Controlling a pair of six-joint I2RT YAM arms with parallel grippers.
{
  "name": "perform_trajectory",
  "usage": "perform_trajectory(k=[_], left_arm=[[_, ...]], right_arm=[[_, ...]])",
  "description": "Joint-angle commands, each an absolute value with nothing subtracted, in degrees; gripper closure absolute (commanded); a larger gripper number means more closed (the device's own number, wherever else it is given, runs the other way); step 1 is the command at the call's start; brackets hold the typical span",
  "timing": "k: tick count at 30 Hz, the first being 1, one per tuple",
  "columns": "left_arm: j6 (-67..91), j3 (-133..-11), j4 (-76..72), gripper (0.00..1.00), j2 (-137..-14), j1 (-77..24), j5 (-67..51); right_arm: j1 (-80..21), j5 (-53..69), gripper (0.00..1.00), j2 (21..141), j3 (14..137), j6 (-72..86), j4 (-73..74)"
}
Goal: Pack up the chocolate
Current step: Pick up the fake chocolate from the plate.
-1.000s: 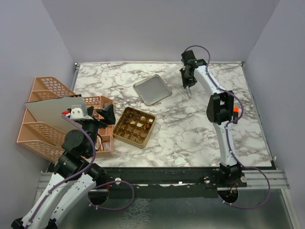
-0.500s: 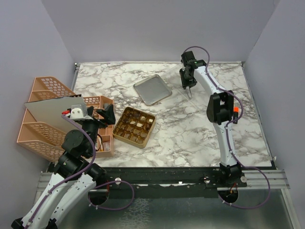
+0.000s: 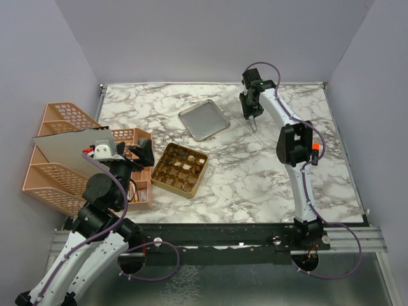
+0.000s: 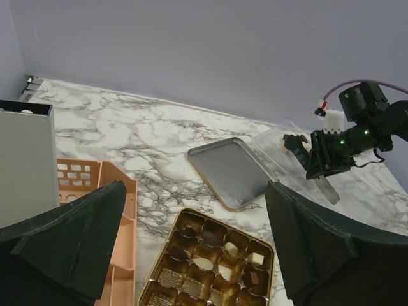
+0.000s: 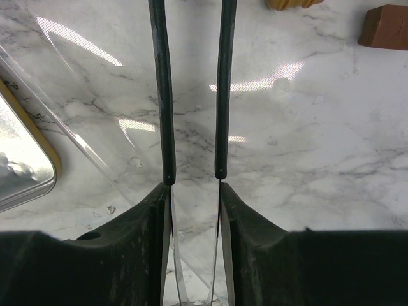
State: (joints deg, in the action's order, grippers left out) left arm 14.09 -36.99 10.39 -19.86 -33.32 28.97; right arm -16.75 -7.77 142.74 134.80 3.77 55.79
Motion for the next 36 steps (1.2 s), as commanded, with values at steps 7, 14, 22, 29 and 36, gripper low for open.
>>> perform_trajectory(k=[7, 14, 22, 29, 36], left_arm=[[13.71, -36.49, 9.99, 0.01, -19.40, -32.84, 30.04], [13.71, -36.52, 10.02, 0.01, -19.42, -32.86, 30.06], [13.66, -36.47, 10.00, 0.01, -19.41, -32.78, 30.06], [13.63, -36.42, 10.02, 0.01, -19.09, -32.76, 30.23], [13.71, -36.49, 9.96, 0.01, -19.16, -32.64, 30.23]], right_arm=[[-16.40, -6.10, 0.62, 143.62, 135.89, 2.97, 57.09], [-16.40, -5.98, 0.62, 144.56, 136.32, 3.23, 58.10], [-16.35, -6.06, 0.63, 145.73, 138.60, 3.33, 58.27], [-16.35, -6.07, 0.68, 146.51, 139.38, 3.37, 58.77], [-16.35, -6.70, 0.75, 145.24, 139.06, 3.12, 59.09]])
